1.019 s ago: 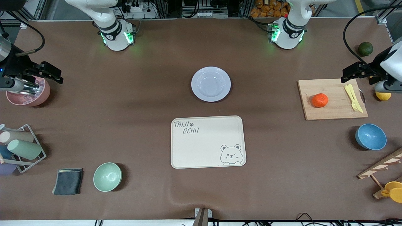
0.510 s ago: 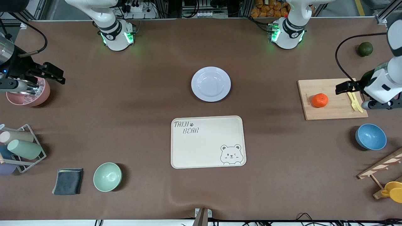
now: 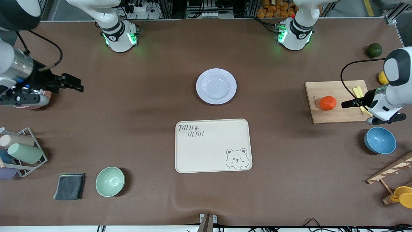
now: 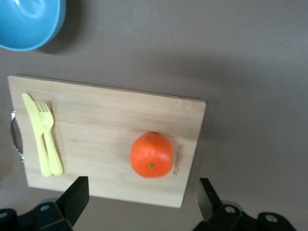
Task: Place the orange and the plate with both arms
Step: 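Lower the left gripper over the orange and close on it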
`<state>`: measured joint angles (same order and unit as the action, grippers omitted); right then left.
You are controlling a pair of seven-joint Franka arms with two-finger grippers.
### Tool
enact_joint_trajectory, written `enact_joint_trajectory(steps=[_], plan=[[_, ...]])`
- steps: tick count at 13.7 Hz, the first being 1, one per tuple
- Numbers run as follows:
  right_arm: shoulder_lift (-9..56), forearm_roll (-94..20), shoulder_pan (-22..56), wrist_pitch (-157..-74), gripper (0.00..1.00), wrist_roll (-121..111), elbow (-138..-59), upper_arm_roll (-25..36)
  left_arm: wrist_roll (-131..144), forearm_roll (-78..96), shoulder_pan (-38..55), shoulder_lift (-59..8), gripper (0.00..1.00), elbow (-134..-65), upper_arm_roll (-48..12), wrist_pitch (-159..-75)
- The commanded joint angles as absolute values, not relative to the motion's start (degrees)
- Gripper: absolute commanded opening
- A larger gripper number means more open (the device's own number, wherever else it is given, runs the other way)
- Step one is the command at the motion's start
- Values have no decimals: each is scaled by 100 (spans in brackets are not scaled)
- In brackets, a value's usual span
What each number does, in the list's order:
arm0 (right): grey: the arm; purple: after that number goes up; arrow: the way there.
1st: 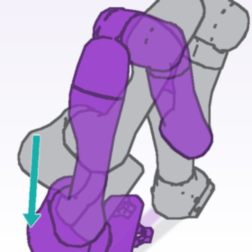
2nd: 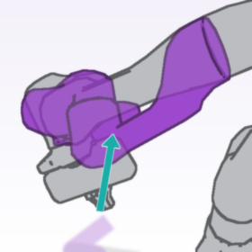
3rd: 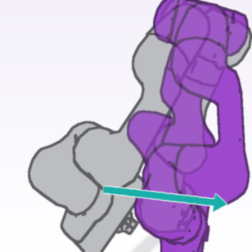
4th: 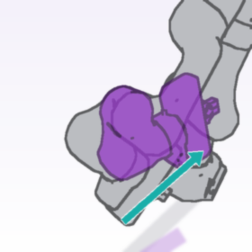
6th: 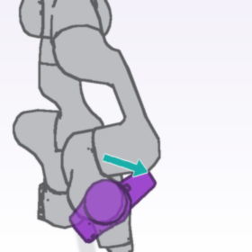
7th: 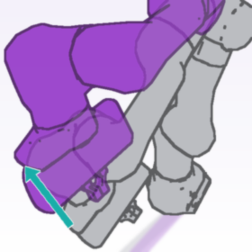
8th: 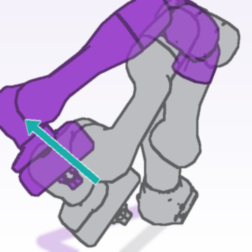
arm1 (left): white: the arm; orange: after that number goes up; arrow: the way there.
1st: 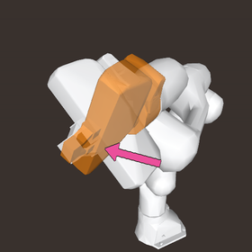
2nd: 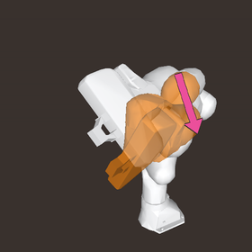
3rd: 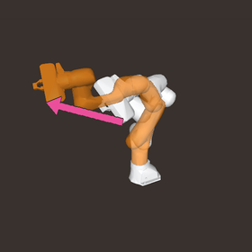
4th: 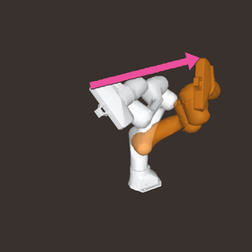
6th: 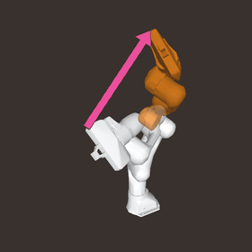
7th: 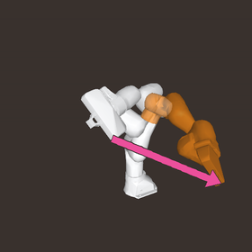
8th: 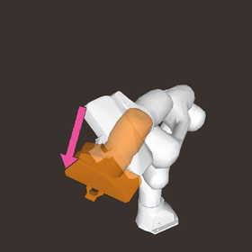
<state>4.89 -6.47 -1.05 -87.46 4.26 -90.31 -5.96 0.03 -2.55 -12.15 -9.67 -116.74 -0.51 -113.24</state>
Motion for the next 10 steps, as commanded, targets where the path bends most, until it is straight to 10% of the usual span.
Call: enact_joint_trajectory(steps=[1, 10], plan=[[755, -887, 0, -8947, 100, 527, -9035, -598, 18, -334, -1274, -887, 100, -12050, -97, -11610], [1020, -1055, 141, -9352, 100, 527, -9211, -598, 123, -765, -1274, -1511, 100, -12190, -97, -11821]])
